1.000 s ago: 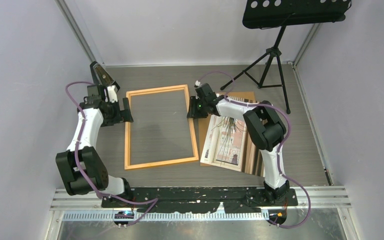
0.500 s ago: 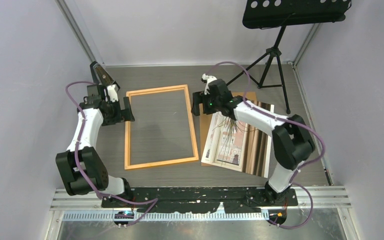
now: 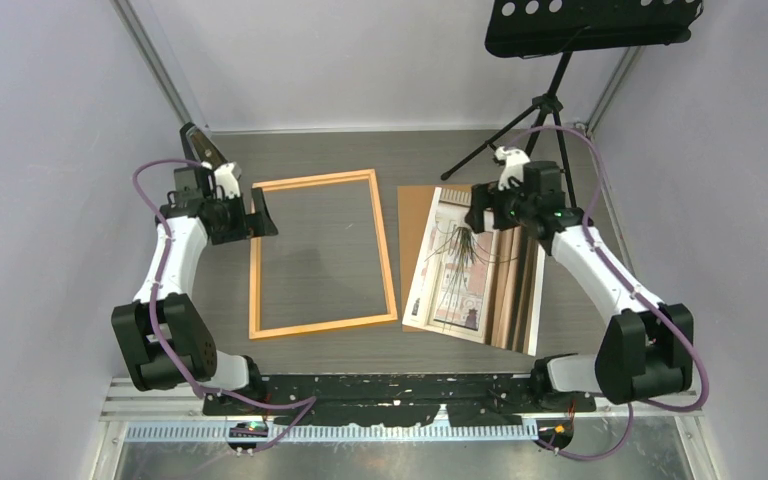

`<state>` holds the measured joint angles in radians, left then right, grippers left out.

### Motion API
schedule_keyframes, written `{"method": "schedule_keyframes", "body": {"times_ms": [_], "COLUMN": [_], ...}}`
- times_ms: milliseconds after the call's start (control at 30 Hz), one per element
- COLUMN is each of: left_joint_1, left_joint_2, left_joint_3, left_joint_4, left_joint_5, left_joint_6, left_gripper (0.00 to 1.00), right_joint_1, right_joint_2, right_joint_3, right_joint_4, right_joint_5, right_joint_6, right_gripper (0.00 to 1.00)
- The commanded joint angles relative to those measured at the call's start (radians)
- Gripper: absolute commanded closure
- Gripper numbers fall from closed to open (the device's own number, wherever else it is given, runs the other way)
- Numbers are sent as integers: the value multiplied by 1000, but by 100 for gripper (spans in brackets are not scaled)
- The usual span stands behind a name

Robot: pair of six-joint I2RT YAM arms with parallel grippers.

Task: Put the photo into the frame
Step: Pick up the photo at the center of the board.

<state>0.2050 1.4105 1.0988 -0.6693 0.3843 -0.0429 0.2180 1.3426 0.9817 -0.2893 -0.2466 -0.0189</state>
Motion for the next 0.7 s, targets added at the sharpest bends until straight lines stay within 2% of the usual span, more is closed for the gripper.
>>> {"method": "schedule_keyframes", "body": {"times_ms": [0,233,300,500,667], "left_joint_1": [-15,-62,-98,-254,-366], "left_joint_2": [-30,-80,-95,-112,-59], "left_joint_3": [-4,-28,-30,-11,26], "left_joint_4": [50,73,78,76,75], "left_joint_5": [64,92,76,-9,-51], "left_joint_6": [11,21,27,38,34], "left_gripper": [0,0,0,0,0], "right_joint_1": [-106,-330,-426,-600,-663], "right_joint_2": [-94,-131,-108,7,111], "right_joint_3": [-42,-112,-113,-92,-78], "right_joint_4": [-71,-110,-125,-178,-192], "right_joint_5": [-98,-193,-248,-364,-417], "right_joint_6": [-98,-121,-126,-157,-169], "right_gripper": [2,2,2,0,4]}}
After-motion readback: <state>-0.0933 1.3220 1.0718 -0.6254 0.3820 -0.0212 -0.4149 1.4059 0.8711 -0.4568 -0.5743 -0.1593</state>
